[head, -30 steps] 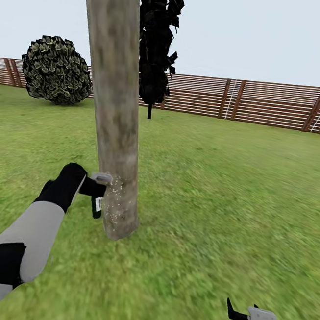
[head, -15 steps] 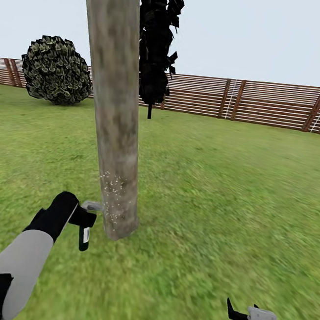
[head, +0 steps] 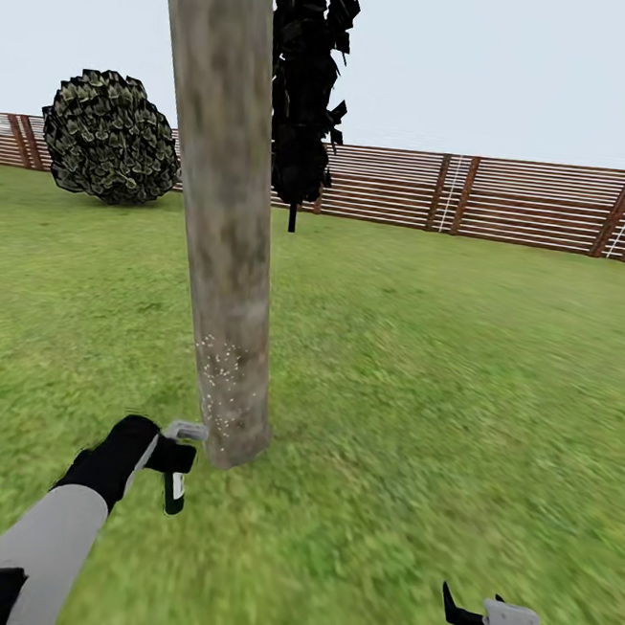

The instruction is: In the garden, pick up the pesticide atomizer on the floor and spray pesticide onto both trees until each tree trunk is fully covered.

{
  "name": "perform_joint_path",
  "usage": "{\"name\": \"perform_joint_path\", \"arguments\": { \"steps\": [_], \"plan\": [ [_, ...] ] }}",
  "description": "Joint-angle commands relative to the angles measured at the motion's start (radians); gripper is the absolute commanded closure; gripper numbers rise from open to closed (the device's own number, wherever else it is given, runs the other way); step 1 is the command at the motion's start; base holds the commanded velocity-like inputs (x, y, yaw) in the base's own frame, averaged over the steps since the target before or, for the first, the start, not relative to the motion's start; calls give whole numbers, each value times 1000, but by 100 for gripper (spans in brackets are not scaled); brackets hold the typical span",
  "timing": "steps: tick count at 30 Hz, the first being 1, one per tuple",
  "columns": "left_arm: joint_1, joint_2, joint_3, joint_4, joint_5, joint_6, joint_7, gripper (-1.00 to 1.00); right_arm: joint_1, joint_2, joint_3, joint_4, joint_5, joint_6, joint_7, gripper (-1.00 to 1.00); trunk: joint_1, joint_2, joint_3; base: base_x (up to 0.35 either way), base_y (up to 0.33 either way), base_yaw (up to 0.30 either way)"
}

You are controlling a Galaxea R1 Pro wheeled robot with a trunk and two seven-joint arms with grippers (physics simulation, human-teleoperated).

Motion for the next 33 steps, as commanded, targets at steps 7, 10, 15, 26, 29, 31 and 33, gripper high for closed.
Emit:
{"name": "perform_joint_path", "arguments": {
  "steps": [7,10,15,26,29,31,33],
  "plan": [
    [3,-4,-1,266,166,-279,181,100,0,3,0,-1,-1,0,0,-100,0,0,0,0,0,0],
    [4,-5,-1,288,171,-299,187,100,0,3,0,-2,-1,0,0,-100,0,0,0,0,-32,0],
    [41,-2,-2,311,168,-304,199,100,0,3,0,0,-1,0,0,-100,0,0,0,0,-237,26],
    [46,-12,-2,313,174,-308,244,100,0,3,0,-3,-1,0,0,-100,0,0,0,0,-272,98],
    [46,-13,-2,313,174,-308,244,100,0,3,0,-4,-1,0,0,-100,0,0,0,0,-273,1],
    [46,-13,-2,313,173,-308,244,100,0,3,0,-3,-1,-1,0,-100,0,0,0,0,-273,0],
    [46,-13,-2,313,172,-308,244,100,0,3,0,-3,-1,-1,0,-100,0,0,0,0,-273,0]
  ]
}}
